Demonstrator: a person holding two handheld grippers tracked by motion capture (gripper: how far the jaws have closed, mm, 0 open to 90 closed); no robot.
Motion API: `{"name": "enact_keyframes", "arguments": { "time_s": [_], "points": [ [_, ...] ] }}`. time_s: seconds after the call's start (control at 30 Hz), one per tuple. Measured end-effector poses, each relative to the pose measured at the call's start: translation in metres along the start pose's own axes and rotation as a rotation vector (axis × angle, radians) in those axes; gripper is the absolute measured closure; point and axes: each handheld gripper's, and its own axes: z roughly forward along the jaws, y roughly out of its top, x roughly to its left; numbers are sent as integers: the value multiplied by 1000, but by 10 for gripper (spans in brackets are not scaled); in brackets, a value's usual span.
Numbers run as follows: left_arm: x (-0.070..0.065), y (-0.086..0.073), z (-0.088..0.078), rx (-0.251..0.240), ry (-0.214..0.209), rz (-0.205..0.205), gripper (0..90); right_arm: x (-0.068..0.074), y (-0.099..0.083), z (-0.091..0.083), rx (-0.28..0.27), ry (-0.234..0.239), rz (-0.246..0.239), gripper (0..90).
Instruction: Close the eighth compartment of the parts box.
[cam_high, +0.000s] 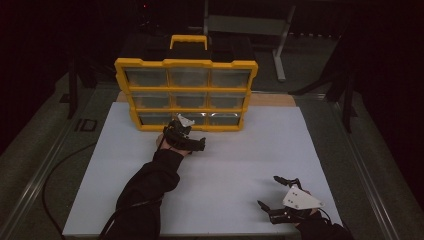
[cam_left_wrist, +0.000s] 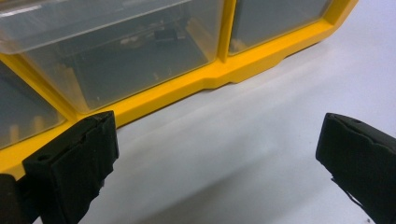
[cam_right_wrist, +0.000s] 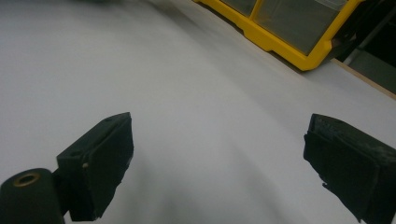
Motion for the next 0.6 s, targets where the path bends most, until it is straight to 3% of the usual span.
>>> {"name": "enact_keyframes", "arguments": {
  "time_s": [0.3, 0.47, 0.53, 0.6],
  "points": [
    [-4, 2, -8, -24, -21, 37, 0, 0, 0, 0, 2, -2, -1, 85],
    [-6, 1, -11, -32, -62, 60, 0, 0, 0, 0, 0, -2, -1, 85],
    [-6, 0, -14, -40, -87, 97, 0, 1, 1, 0, -3, -2, 5, 85],
    [-6, 0, -16, -41, -106, 109, 0, 1, 1, 0, 4, 0, -1, 85]
  ]
}}
